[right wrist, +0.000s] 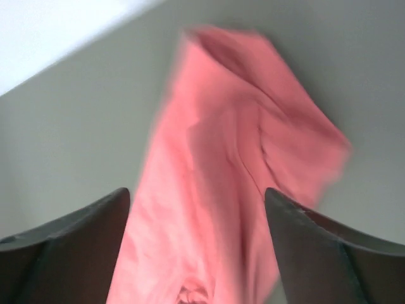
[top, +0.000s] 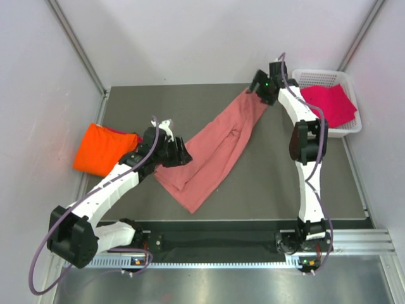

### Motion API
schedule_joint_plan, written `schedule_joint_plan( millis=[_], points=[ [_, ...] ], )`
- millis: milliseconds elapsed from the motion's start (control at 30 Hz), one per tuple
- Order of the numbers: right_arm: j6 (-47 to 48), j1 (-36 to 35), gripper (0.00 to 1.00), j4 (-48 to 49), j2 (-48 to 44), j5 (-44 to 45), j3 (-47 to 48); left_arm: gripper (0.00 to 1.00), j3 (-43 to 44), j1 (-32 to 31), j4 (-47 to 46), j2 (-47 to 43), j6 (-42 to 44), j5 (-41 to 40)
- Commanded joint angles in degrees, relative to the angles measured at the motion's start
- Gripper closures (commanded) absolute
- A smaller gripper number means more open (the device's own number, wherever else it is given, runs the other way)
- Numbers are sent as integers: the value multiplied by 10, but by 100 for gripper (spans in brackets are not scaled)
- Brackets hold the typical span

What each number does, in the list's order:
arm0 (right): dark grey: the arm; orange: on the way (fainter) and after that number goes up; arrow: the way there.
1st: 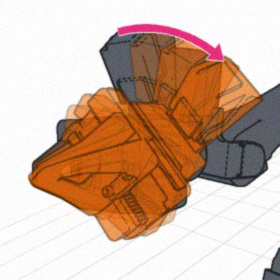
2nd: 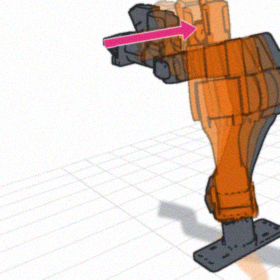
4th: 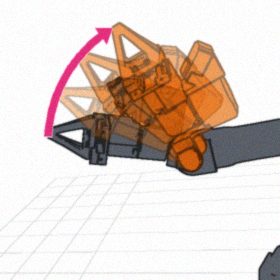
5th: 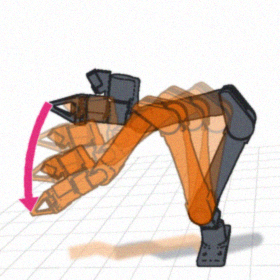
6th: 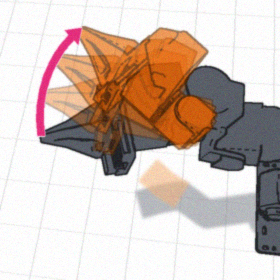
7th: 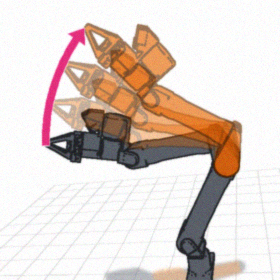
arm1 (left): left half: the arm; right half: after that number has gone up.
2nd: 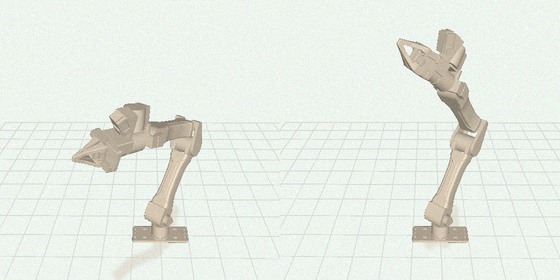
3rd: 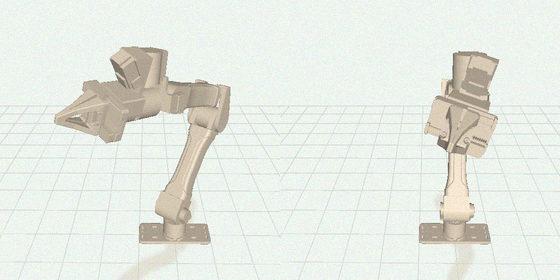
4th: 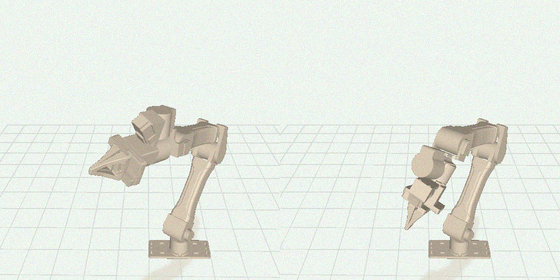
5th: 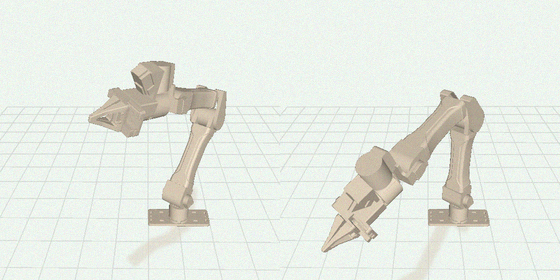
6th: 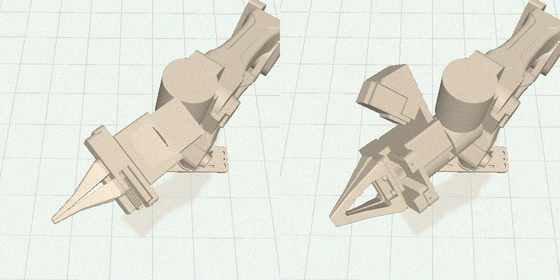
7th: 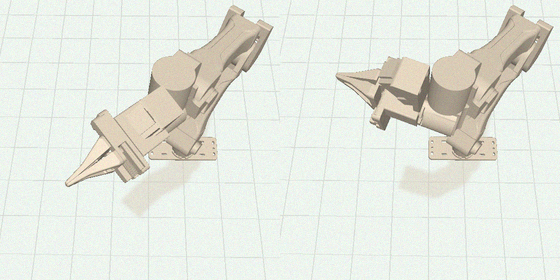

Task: Fold and stack the t-shirts
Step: Fold the tshirt

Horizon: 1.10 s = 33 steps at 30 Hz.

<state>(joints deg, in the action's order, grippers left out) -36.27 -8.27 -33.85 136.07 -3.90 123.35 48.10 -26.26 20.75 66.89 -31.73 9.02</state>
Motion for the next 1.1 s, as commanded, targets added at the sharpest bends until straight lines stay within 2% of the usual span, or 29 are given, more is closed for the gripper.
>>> schedule_joint_plan(
  millis=[0, 33, 67, 100, 133, 200, 300, 367, 433, 633, 833, 1033, 1067],
  points=[
    [67, 17, 9, -52, 65, -177, 151, 41, -5, 3, -1, 0, 0, -13],
    [60, 19, 2, -47, 54, -191, 140, 41, -5, 3, 1, 3, 2, -9],
    [60, 26, 0, -31, 41, -197, 120, 41, -5, 3, 4, 5, 5, -4],
    [64, 28, 0, -16, 22, -196, 54, 41, -5, 3, 9, 11, 8, 3],
    [72, 30, 0, 1, -27, -190, 13, 41, -5, 2, 16, 15, 10, 3],
    [79, 33, 3, 48, -77, -168, -103, 41, -5, -7, 20, 17, 17, -5],
    [98, 36, 10, 85, -156, -145, -207, 41, 8, -53, 31, 24, 32, -33],
    [110, 34, 13, 91, -183, -129, -244, 41, 21, -110, 46, 32, 41, -81],
    [111, 32, 15, 91, -194, -113, -260, 41, 42, -158, 60, 53, 42, -112],
    [125, 10, 18, 103, -191, -83, -278, 43, 47, -189, 80, 76, 40, -138],
    [134, -15, 16, 121, -183, -34, -271, 42, 36, -185, 87, 59, 23, -212],
    [139, -27, 19, 77, -111, -5, -199, 42, 44, -130, 94, 68, 11, -191],
    [139, -27, 25, 76, -106, 3, -195, 42, 43, -122, 91, 65, 11, -183]
  ],
)
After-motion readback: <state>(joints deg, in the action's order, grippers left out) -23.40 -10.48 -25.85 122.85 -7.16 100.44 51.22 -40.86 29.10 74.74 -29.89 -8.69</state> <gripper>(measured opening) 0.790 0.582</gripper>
